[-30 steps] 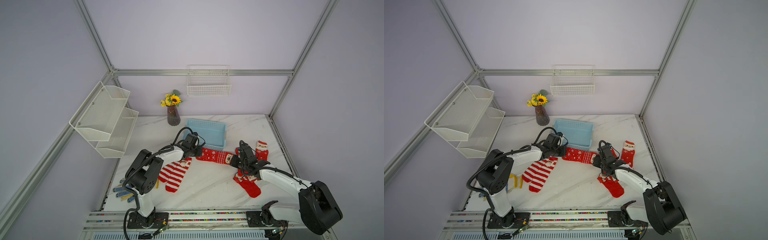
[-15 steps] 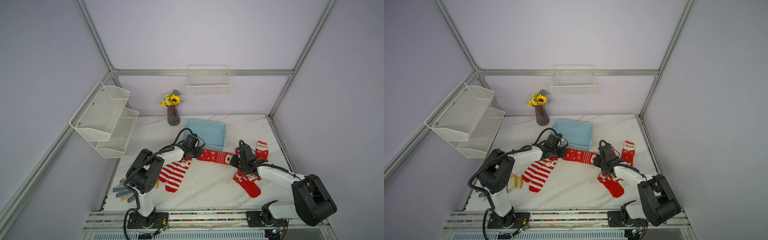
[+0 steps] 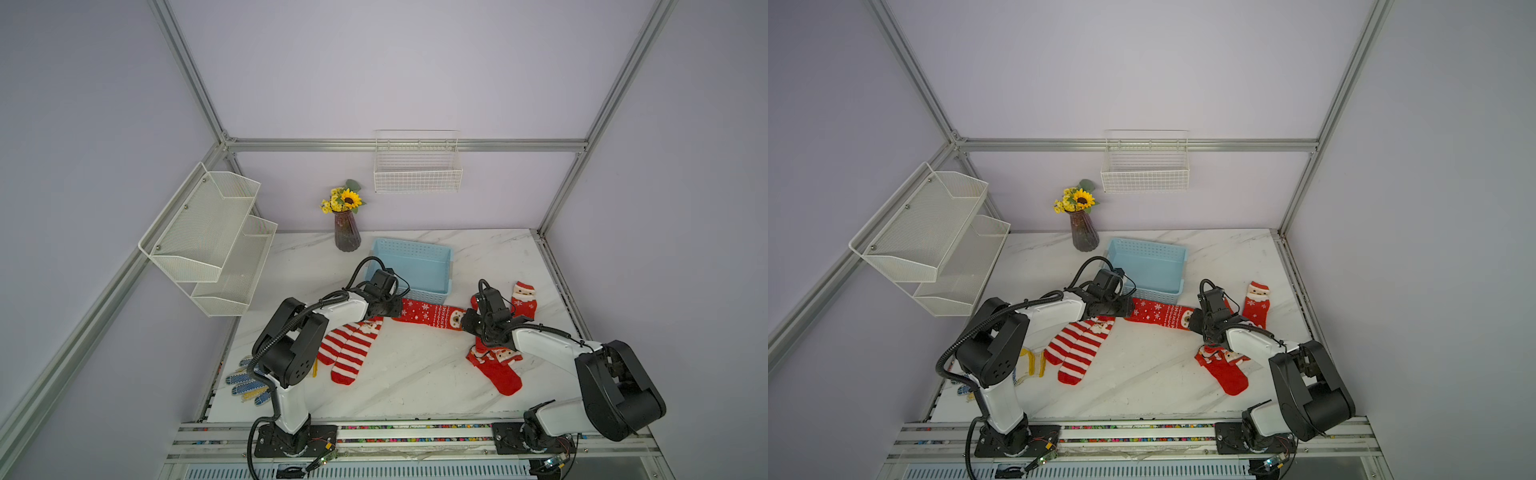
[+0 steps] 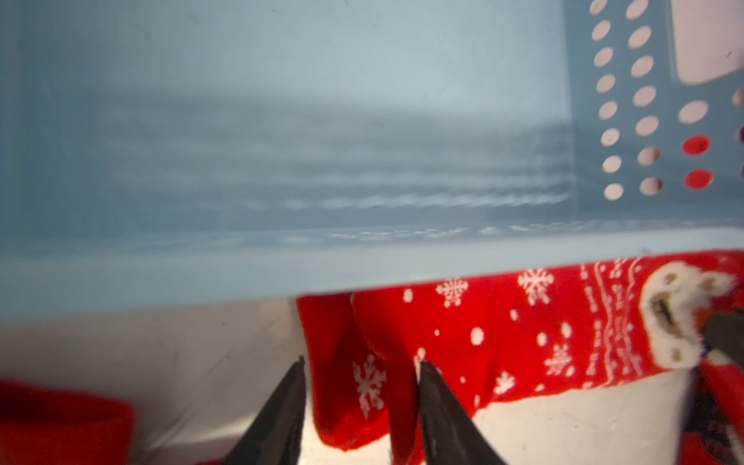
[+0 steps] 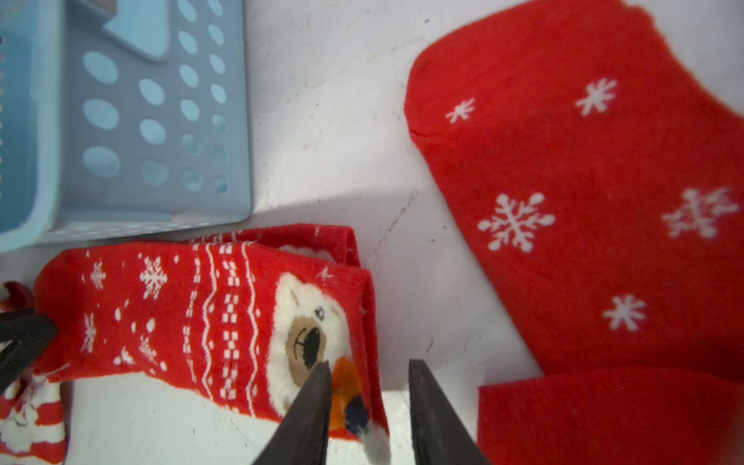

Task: Place the socks together as a pair
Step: Place the sock in the sock.

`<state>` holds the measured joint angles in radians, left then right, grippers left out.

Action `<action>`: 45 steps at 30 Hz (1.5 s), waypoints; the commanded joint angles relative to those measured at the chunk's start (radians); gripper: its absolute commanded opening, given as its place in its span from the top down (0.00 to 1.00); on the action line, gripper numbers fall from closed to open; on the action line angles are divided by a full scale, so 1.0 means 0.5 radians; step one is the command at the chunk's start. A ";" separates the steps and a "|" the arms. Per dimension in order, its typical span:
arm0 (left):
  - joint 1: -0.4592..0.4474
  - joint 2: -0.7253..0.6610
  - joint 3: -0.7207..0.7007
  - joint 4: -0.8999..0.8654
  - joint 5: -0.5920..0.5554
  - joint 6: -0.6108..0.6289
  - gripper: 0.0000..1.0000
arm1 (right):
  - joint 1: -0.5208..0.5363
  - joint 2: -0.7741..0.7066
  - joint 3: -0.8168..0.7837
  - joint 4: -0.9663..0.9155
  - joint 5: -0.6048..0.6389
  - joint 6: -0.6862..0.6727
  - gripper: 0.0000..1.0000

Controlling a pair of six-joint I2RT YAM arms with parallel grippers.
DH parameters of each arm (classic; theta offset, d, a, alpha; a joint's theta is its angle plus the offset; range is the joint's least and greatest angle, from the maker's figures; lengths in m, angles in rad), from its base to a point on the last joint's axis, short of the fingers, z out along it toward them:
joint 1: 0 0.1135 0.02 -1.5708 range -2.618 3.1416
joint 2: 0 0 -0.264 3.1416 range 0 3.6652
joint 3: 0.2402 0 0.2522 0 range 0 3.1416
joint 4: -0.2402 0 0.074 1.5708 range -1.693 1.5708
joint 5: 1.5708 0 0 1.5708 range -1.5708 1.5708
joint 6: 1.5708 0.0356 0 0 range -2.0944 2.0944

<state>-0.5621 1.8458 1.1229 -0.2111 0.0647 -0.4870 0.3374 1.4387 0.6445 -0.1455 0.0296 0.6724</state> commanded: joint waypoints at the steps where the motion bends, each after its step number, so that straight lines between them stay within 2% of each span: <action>1: 0.004 -0.069 0.016 0.005 -0.030 -0.010 0.42 | -0.042 0.070 0.066 0.063 -0.012 0.014 0.62; 4: 0.009 -0.067 0.003 0.001 -0.053 -0.020 0.36 | -0.058 0.119 0.085 0.120 -0.081 0.017 0.60; 11: 0.008 -0.027 0.000 -0.010 -0.039 -0.047 0.35 | -0.068 0.193 0.085 0.223 -0.159 0.048 0.58; 18: 0.009 -0.022 0.004 -0.008 0.040 -0.066 0.46 | -0.071 0.231 0.067 0.281 -0.205 0.048 0.59; 24: 0.008 0.021 0.006 -0.005 0.132 -0.084 0.59 | -0.071 0.231 0.036 0.279 -0.217 0.048 0.66; 28: 0.004 -0.001 -0.054 0.006 0.168 -0.109 0.83 | -0.072 0.183 -0.008 0.245 -0.228 0.030 0.72; 30: -0.003 -0.042 -0.111 0.018 0.171 -0.116 0.91 | -0.073 0.142 -0.038 0.231 -0.233 0.016 0.72; 39: -0.090 -0.341 -0.419 0.020 0.128 -0.187 1.00 | -0.069 -0.115 -0.170 0.060 -0.381 -0.030 0.77; 44: -0.107 -0.543 -0.587 0.020 0.098 -0.258 1.00 | -0.058 -0.314 -0.234 0.007 -0.481 0.009 0.75; 45: -0.111 -0.561 -0.600 0.019 0.096 -0.262 0.95 | -0.058 -0.336 -0.221 -0.024 -0.467 -0.003 0.72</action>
<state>-0.6147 1.6192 0.8612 -0.2119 0.1268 -0.5854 0.3077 1.3067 0.5312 -0.1139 -0.1780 0.6682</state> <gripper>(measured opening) 0.062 0.280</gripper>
